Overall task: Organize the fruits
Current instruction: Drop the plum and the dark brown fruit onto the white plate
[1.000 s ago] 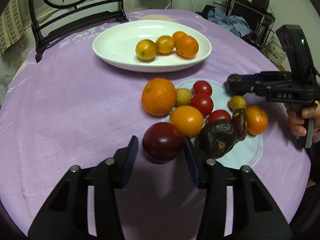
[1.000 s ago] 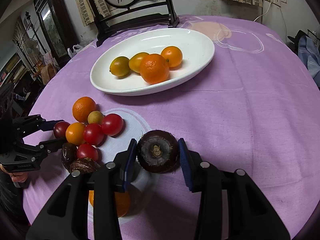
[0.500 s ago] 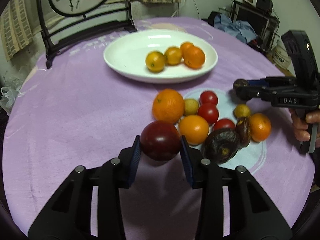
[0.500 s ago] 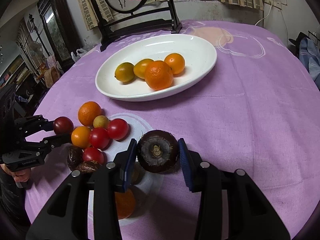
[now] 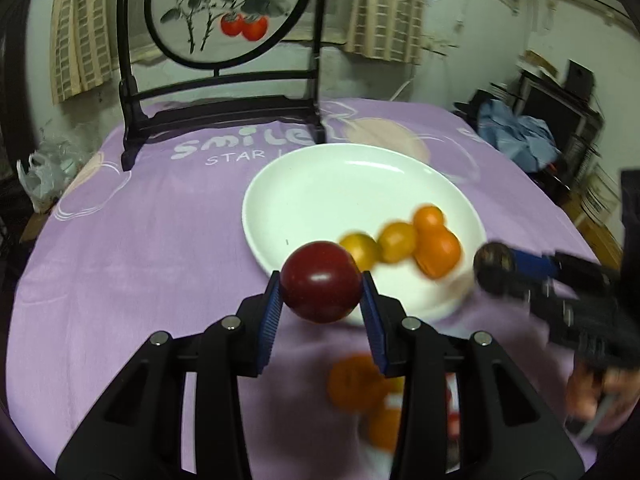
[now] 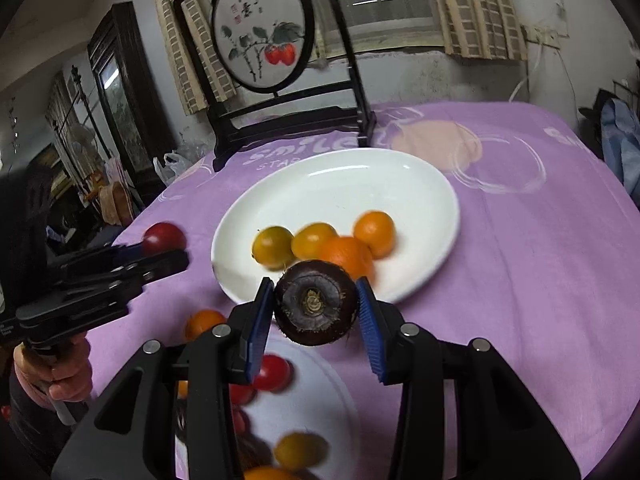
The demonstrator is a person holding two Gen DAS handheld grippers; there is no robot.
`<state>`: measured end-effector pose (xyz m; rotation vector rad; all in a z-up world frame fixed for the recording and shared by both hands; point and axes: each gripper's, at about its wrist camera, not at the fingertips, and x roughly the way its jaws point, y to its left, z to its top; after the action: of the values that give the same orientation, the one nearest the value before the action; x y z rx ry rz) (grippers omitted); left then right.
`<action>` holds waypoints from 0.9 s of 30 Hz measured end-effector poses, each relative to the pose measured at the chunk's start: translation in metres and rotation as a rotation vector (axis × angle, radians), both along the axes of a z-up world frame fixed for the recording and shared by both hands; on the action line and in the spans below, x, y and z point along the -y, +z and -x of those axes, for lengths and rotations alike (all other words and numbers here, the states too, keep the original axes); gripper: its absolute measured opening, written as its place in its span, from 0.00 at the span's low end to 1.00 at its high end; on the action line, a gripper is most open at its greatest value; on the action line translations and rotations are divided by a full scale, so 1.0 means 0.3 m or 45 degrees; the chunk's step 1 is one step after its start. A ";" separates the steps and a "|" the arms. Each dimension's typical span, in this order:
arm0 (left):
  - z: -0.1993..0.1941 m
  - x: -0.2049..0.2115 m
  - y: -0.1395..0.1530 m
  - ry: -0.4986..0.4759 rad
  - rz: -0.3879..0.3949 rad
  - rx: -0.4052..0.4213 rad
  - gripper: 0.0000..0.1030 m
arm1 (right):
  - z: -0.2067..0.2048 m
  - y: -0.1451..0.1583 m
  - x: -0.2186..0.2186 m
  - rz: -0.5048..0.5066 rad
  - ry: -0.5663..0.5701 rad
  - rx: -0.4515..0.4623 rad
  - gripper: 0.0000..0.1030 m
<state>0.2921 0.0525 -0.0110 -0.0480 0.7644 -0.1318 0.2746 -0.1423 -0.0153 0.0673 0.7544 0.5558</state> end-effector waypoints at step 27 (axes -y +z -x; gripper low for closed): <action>-0.020 -0.025 0.005 0.146 -0.075 0.022 0.85 | 0.011 0.024 -0.082 0.092 0.118 0.047 0.47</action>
<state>0.2981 0.0602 -0.0095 -0.0347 0.7460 -0.0008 0.2713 -0.1177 -0.0081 -0.0451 0.7437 0.6160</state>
